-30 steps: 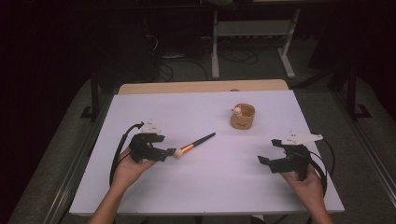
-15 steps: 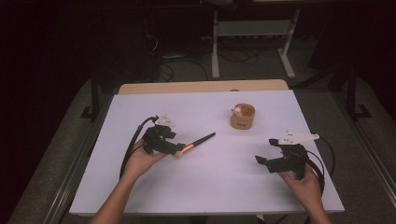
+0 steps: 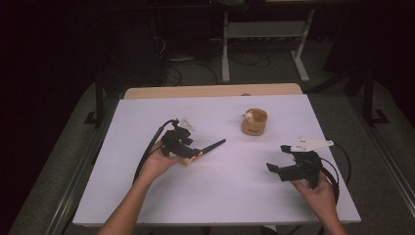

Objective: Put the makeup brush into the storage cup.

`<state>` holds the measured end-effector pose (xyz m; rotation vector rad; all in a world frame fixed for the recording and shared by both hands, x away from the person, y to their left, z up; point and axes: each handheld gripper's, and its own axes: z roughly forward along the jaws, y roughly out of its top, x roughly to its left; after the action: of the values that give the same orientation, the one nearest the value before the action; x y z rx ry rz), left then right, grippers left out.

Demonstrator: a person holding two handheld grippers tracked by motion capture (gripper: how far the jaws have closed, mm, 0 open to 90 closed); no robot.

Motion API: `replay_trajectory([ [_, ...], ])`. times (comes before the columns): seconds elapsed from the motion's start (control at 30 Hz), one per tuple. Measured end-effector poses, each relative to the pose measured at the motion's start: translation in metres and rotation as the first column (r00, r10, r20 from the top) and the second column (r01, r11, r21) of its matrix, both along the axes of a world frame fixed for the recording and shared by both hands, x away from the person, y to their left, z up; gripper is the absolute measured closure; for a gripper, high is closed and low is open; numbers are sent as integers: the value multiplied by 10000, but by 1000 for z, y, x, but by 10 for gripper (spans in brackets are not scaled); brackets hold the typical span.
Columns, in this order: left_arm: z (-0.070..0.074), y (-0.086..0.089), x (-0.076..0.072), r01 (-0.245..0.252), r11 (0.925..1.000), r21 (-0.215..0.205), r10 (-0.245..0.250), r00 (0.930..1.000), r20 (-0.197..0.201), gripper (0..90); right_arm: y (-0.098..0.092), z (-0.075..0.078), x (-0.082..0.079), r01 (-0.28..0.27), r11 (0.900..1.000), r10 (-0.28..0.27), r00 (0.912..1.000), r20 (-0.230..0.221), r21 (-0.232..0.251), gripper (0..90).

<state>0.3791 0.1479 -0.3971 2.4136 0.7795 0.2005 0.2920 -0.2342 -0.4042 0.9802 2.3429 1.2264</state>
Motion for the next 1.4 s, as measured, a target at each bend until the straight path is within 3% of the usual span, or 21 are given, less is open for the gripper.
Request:
replay_trajectory([
  [0.17, -7, -3, 6, 206, 9994, 260, -197, 9992, -340, 471, 2, -2, 3, 3, 10000, -3, 9998, -222, 1, 150],
  [0.37, -15, -12, 15, 421, 9982, 433, -386, 9960, -801, 492, 4, -3, 3, -202, 9995, 199, 9997, -121, -260, 172],
  [0.5, -16, -18, 15, 342, 9970, 701, -293, 9971, -701, 509, 3, -2, 3, -194, 9996, 191, 9998, -113, -221, 174],
  [0.53, -16, -21, 14, 365, 9944, 989, -307, 9977, -599, 514, 3, -2, 3, -197, 9996, 195, 9997, -131, -183, 176],
  [0.57, -17, -23, 14, 331, 9953, 914, -278, 9979, -581, 516, 3, -1, 2, -200, 9996, 197, 9997, -135, -223, 176],
  [0.67, -20, -27, 15, 419, 9922, 1172, -338, 9969, -705, 536, 2, 0, 2, -174, 9997, 174, 9998, -1, -144, 179],
  [0.77, -22, -30, 17, 372, 9881, 1495, -269, 9971, -707, 548, 2, -1, 3, -172, 9998, 169, 9996, -224, -128, 179],
  [1.17, -26, -35, 18, 395, 9808, 1911, -243, 9964, -811, 616, 4, 0, 2, -283, 9994, 282, 9996, -47, -180, 184],
  [1.3, -24, -41, 19, 443, 9747, 2189, -220, 9944, -1034, 679, 6, 0, 1, -336, 9992, 334, 9994, -109, -233, 186],
  [1.4, -25, -42, 19, 442, 9749, 2181, -224, 9946, -1012, 715, 6, 0, 1, -344, 9990, 342, 9994, -70, -297, 186],
])
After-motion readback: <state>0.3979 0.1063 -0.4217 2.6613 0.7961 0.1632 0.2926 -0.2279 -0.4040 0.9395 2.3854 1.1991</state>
